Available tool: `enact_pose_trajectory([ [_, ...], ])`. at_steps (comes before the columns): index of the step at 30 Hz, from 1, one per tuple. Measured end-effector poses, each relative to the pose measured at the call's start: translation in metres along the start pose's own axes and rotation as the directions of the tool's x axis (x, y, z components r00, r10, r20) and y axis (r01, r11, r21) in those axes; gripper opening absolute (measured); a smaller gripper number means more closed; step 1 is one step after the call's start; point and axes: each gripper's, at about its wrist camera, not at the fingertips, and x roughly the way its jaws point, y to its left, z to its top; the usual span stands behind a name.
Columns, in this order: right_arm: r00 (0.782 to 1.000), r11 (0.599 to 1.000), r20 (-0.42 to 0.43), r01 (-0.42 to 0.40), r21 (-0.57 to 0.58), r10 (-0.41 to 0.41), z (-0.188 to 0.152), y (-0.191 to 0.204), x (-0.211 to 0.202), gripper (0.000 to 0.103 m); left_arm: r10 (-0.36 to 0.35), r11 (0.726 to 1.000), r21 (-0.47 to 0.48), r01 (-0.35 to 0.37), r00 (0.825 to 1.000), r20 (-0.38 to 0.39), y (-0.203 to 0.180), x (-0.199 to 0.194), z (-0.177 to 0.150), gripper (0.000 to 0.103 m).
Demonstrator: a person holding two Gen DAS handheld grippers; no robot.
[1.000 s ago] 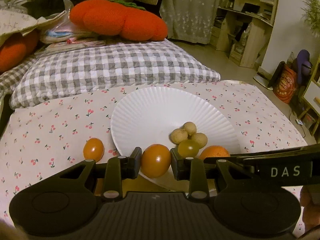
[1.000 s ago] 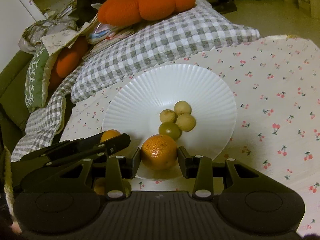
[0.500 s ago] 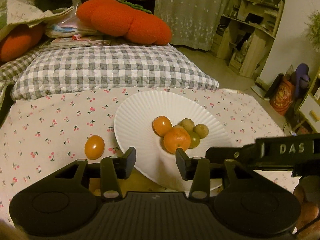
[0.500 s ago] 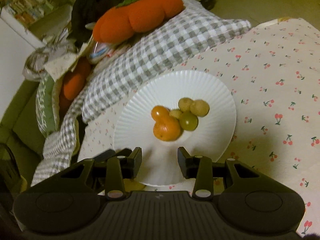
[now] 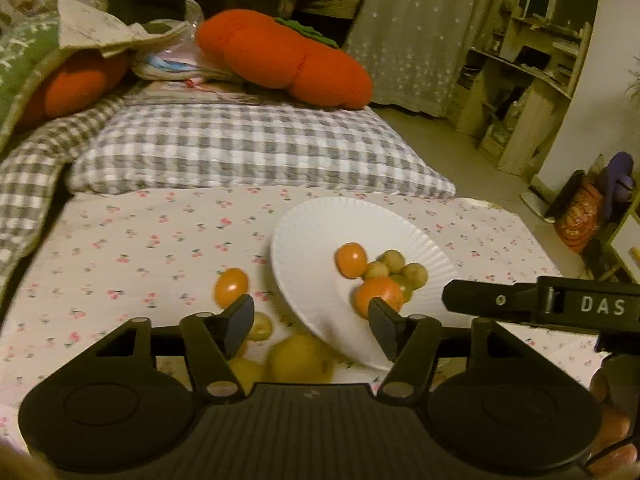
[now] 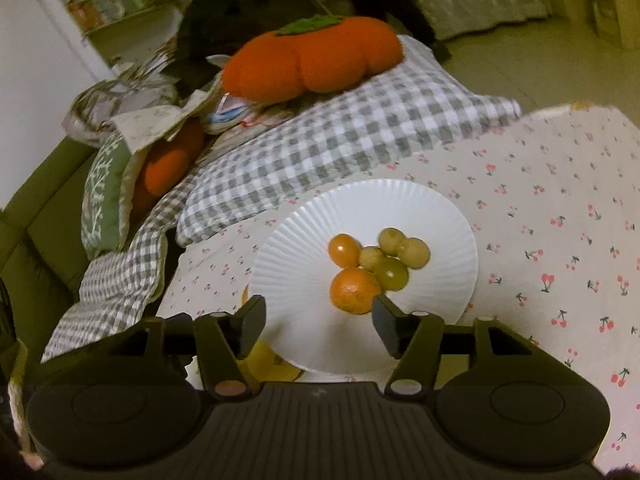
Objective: Organize fruits
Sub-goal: 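Move both open grippers back toward the remaining fruit pile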
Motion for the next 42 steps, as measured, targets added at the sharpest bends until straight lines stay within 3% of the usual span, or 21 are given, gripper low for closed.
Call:
enact_pose_trajectory([
  [4,1.0,0.999,0.007,-0.01,-0.052,0.01,-0.002,0.008,-0.004,0.064,0.042,0.999,0.02,-0.042,0.999,0.012,0.003,-0.013,-0.003,0.063],
  [14,0.999,0.989,0.013,-0.039,-0.143,0.041,-0.01,0.025,-0.011,0.078,0.057,0.998,0.012,-0.057,0.998,-0.002,0.01,-0.033,-0.009,0.074],
  [28,0.998,0.968,-0.011,-0.07,-0.241,0.07,-0.022,0.046,-0.015,0.082,0.08,0.996,0.03,-0.079,0.997,-0.019,0.018,-0.047,-0.016,0.079],
  [42,0.996,0.966,-0.052,-0.078,-0.247,0.067,-0.03,0.049,-0.009,0.086,0.084,0.993,-0.074,-0.089,0.994,-0.072,0.047,-0.045,-0.016,0.082],
])
